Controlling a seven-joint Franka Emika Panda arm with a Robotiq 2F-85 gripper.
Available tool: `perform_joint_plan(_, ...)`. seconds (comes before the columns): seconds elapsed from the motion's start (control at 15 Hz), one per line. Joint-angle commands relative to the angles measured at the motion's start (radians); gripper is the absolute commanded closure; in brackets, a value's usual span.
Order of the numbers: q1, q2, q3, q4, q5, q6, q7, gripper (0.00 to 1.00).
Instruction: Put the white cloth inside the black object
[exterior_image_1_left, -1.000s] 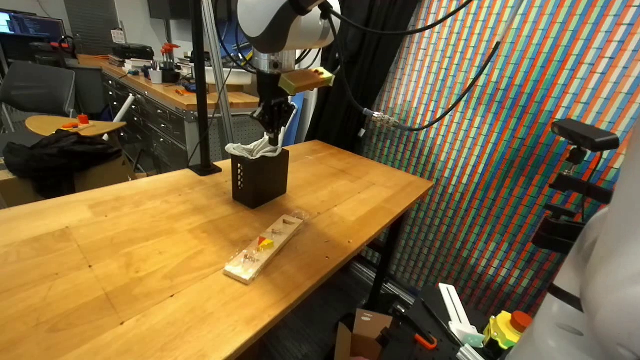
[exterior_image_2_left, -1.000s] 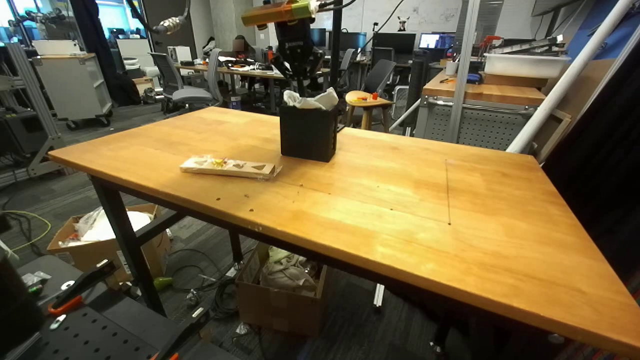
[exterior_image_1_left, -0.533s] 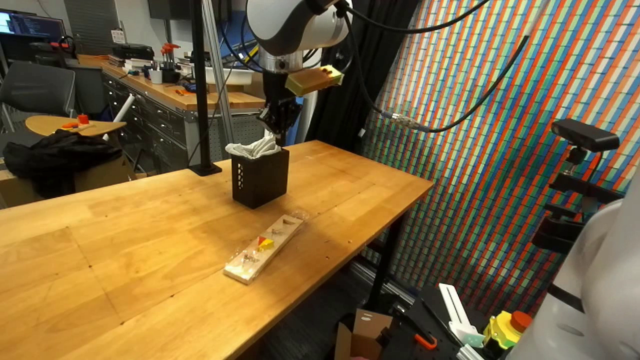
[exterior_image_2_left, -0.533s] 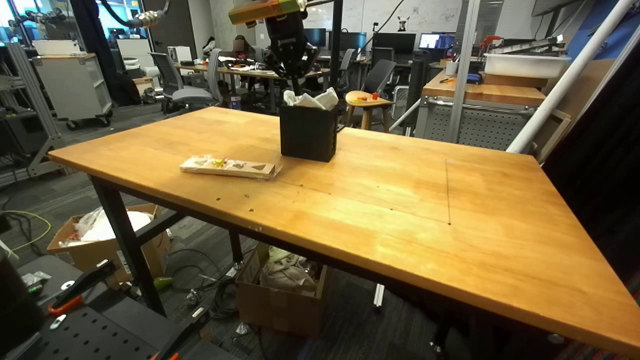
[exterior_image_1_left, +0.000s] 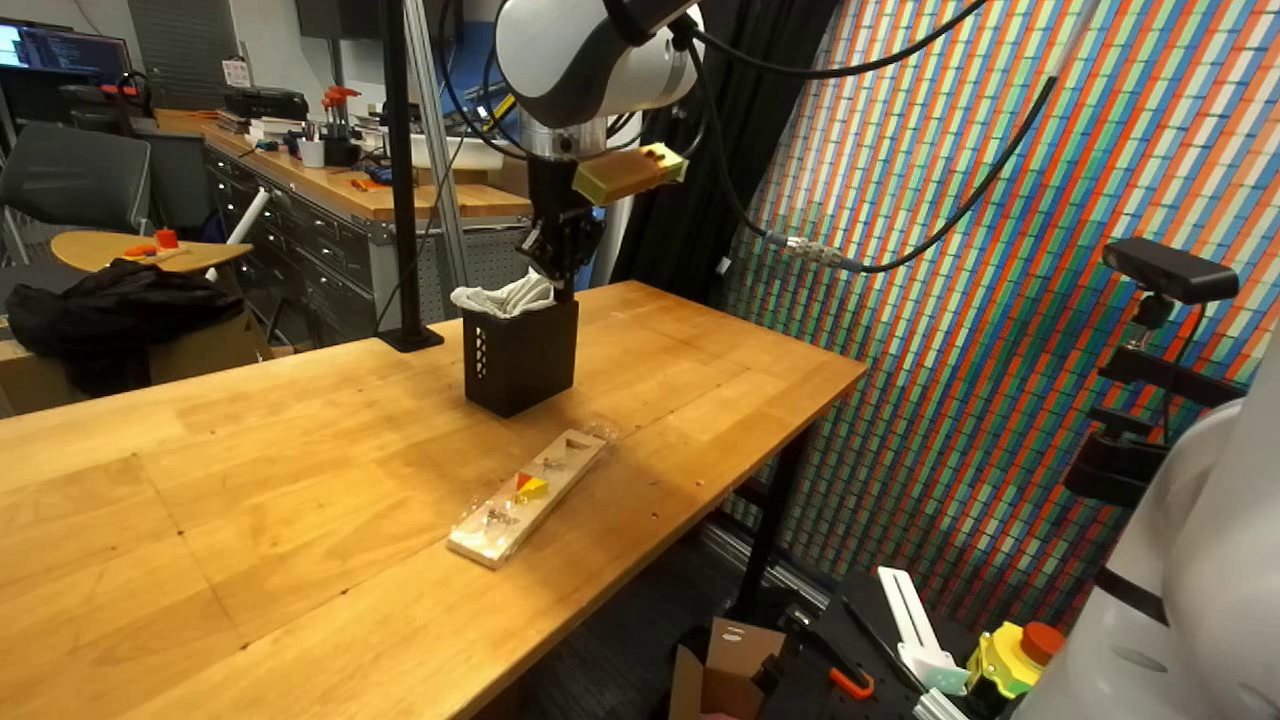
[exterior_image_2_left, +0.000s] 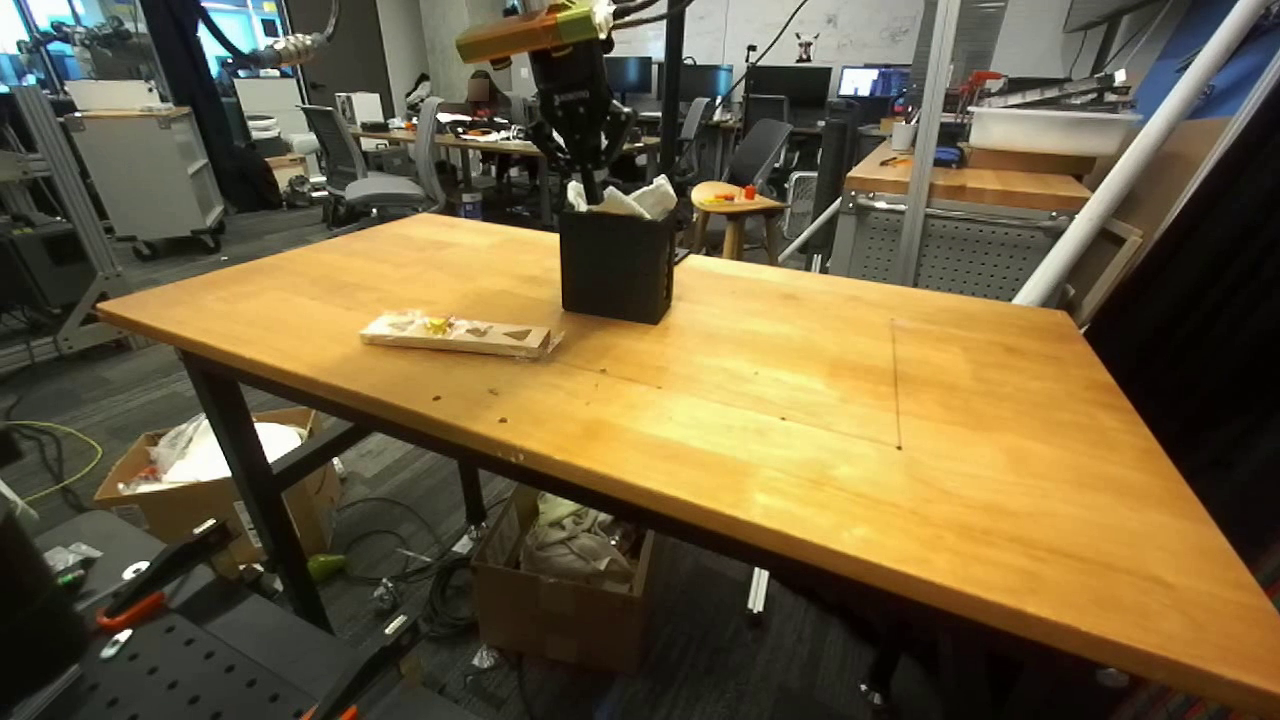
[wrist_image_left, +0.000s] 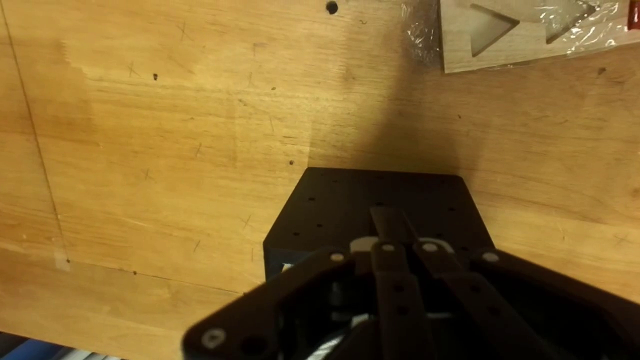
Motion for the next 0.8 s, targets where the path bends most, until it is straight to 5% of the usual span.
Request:
perform_joint_plan(0.0,0.002,0.028,-0.010,0.037,-0.007,0.009,-0.031,1.00)
perform_joint_plan(0.73,-0.013,0.146,-0.019,0.213,0.019,-0.030,-0.138,1.00)
